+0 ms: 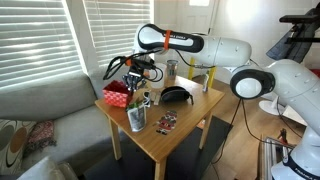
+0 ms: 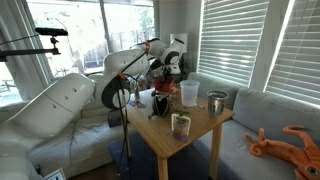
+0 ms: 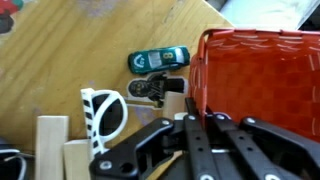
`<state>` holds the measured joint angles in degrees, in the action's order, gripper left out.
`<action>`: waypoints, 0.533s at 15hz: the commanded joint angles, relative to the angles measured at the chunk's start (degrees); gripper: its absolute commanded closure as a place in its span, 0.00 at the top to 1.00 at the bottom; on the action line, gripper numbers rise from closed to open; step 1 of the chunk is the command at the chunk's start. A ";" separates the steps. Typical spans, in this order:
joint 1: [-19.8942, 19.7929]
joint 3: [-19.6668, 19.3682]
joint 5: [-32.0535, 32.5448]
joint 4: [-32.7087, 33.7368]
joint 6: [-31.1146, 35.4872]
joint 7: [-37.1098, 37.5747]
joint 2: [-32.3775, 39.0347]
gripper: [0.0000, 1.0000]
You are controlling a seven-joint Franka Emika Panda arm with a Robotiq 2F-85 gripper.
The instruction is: Move the red basket backwards
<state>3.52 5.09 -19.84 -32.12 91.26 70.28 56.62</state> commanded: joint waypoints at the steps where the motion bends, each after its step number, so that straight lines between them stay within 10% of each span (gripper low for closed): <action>1: 1.02 -2.21 2.82 1.68 -8.54 8.21 -0.73 0.01; 8: 1.65 -3.61 4.92 2.48 -22.57 19.52 -1.51 0.01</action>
<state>4.22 2.80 -16.52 -30.48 72.72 84.99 55.37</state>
